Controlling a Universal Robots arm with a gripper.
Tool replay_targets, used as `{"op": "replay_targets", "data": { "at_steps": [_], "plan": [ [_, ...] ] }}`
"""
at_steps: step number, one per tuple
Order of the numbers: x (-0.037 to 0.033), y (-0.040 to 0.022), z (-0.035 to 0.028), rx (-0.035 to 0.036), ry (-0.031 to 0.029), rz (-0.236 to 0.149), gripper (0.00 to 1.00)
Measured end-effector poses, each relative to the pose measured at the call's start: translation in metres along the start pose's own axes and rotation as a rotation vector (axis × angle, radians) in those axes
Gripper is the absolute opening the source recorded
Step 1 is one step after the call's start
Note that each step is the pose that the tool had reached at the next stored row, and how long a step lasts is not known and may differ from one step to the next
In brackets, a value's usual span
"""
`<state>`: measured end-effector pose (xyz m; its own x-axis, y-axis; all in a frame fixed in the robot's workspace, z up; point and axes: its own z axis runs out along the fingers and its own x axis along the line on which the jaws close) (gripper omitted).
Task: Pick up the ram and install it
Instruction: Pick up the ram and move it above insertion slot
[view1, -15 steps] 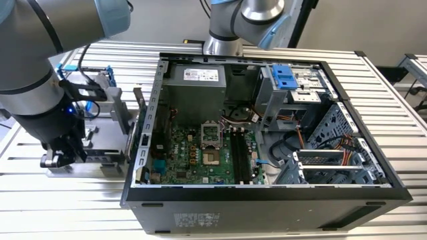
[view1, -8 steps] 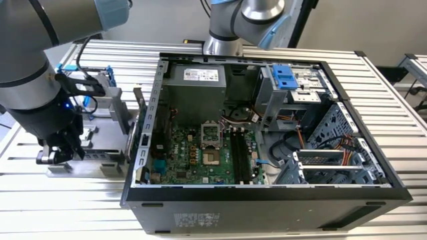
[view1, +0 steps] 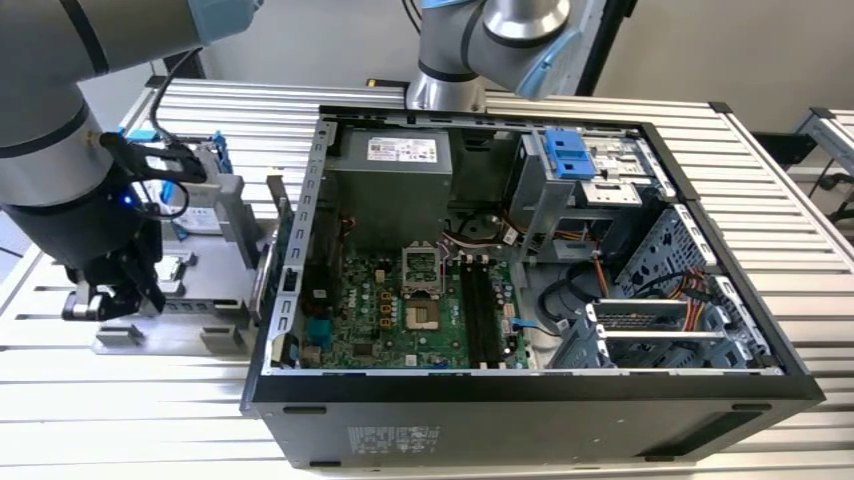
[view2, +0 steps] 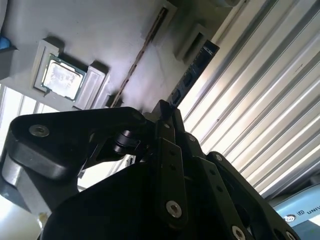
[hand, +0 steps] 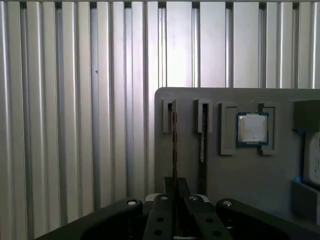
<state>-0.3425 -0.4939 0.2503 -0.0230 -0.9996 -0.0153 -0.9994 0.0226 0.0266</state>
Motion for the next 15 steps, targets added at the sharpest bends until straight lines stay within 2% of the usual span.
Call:
{"op": "replay_targets", "data": {
  "at_steps": [15],
  "plan": [
    [-0.0004,0.0009,-0.0302,0.0,0.0,0.0,0.0]
  ]
}}
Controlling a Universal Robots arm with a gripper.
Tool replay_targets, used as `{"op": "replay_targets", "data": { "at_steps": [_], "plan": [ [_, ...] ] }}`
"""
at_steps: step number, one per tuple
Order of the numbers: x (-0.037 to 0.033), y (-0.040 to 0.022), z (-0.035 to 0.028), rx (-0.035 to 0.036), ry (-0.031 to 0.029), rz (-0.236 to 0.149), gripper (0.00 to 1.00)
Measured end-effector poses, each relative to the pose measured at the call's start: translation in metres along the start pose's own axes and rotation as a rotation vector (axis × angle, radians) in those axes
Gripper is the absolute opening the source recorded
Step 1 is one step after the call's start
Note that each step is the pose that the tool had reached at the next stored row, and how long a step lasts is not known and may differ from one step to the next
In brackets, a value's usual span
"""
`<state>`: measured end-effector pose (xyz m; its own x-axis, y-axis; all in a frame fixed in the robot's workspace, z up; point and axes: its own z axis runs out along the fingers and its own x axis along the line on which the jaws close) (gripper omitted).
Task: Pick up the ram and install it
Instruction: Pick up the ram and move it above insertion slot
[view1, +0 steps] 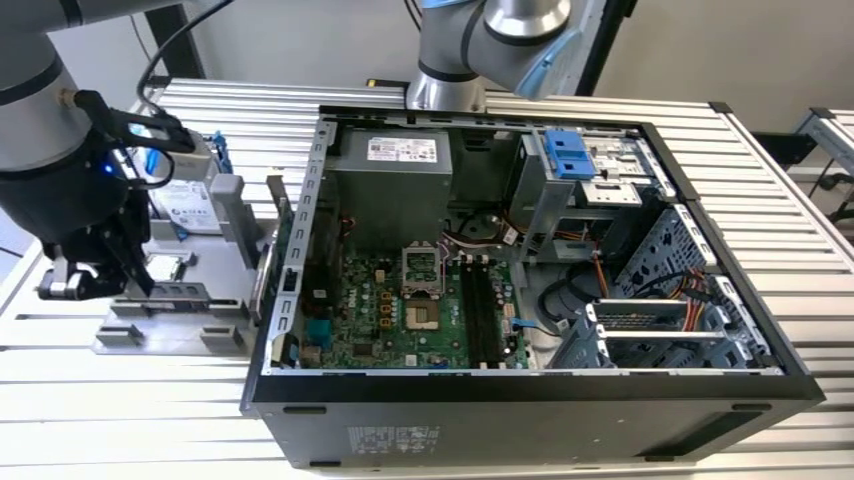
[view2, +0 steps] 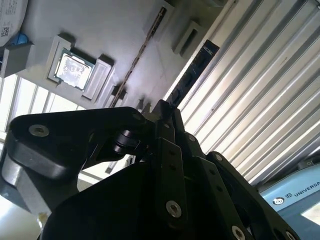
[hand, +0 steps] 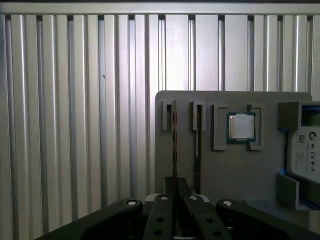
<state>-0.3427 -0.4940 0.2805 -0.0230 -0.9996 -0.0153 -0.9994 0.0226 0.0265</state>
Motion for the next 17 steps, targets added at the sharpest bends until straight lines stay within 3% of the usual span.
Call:
{"op": "replay_targets", "data": {
  "at_steps": [11,17],
  "plan": [
    [-0.0003,0.0009,-0.0178,0.003,-0.0001,0.0,0.0],
    [-0.0005,0.0013,-0.0313,0.0031,-0.0001,0.0,0.0]
  ]
}}
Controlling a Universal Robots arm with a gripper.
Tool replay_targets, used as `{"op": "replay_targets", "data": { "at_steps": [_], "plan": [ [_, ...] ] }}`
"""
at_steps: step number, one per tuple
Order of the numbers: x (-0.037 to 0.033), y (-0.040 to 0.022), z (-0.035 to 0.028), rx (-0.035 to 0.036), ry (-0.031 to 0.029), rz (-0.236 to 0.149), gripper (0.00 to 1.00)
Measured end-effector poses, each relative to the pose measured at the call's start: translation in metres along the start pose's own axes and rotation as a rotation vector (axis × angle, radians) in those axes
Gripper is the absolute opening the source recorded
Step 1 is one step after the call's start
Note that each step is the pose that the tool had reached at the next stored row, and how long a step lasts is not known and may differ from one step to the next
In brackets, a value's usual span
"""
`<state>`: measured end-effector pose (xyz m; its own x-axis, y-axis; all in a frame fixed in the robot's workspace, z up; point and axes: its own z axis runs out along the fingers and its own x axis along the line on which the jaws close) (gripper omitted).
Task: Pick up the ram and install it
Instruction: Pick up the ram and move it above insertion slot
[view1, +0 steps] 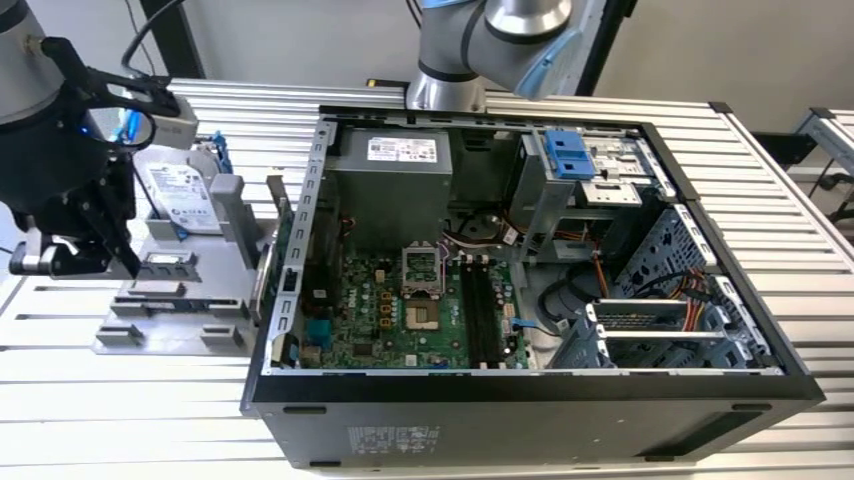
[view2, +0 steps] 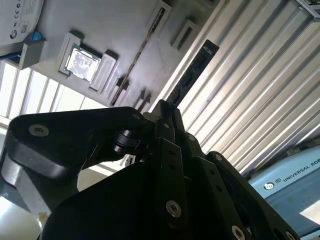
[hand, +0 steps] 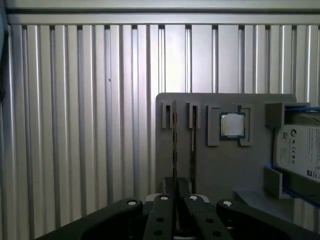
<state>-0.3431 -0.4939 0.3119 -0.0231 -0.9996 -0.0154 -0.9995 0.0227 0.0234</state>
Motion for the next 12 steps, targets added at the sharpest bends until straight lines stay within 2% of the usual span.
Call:
{"op": "replay_targets", "data": {
  "at_steps": [12],
  "plan": [
    [-0.0004,0.0007,-0.0254,0.0002,0.0,0.0,0.0]
  ]
}}
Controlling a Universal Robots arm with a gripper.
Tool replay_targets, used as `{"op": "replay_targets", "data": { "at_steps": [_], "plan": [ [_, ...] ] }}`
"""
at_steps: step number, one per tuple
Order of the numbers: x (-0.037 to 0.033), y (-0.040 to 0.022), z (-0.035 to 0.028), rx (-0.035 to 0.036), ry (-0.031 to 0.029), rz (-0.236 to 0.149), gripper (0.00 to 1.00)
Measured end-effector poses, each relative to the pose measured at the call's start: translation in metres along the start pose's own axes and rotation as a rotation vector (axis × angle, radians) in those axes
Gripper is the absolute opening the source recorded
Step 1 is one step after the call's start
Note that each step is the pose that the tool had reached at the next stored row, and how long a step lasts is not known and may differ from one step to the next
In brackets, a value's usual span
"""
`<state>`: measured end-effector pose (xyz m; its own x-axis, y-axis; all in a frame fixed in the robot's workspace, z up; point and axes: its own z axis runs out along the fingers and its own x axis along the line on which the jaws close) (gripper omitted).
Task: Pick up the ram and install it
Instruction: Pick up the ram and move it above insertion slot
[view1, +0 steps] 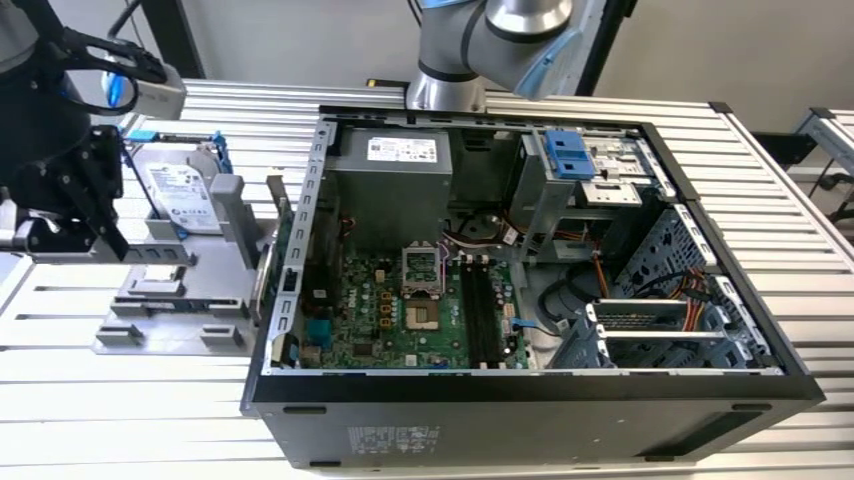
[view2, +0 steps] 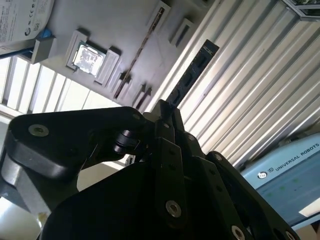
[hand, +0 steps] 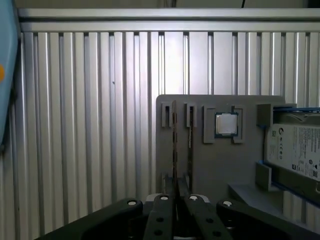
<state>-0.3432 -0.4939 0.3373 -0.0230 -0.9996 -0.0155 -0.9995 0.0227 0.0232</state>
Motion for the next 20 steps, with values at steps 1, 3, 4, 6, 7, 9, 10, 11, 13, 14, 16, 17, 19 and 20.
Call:
{"op": "replay_targets", "data": {
  "at_steps": [1,3,4,6,7,9,10,11,13,14,16,17,19,20],
  "plan": [
    [0.0,0.0001,-0.0023,0.0,0.0,0.0,0.0],
    [-0.0001,0.0002,-0.0067,0.0,0.0,0.0,0.0],
    [-0.0001,0.0003,-0.0092,-0.0002,0.0001,0.0,0.0],
    [-0.0002,0.0004,-0.014,-0.0001,0.0,0.0,0.0],
    [-0.0003,0.0004,-0.0162,-0.0001,0.0,0.0,0.0],
    [-0.0003,0.0006,-0.0209,0.0,0.0,0.0,0.0],
    [-0.0004,0.0006,-0.0231,-0.0001,0.0001,0.0,0.0],
    [-0.0004,0.0007,-0.0251,0.0,0.0,0.0,0.0],
    [-0.0005,0.0007,-0.0295,0.0,0.0,0.0,0.0],
    [-0.0005,0.0008,-0.0316,-0.0001,0.0,0.0,0.0],
    [-0.0006,0.0009,-0.0356,-0.0001,0.0,0.0,0.0],
    [-0.0006,0.0009,-0.0371,-0.0001,0.0001,0.0,0.0],
    [-0.0006,0.0009,-0.0382,0.0001,-0.0001,0.0,0.0],
    [-0.0006,0.001,-0.0382,0.0002,-0.0001,0.0,0.0]
  ]
}}
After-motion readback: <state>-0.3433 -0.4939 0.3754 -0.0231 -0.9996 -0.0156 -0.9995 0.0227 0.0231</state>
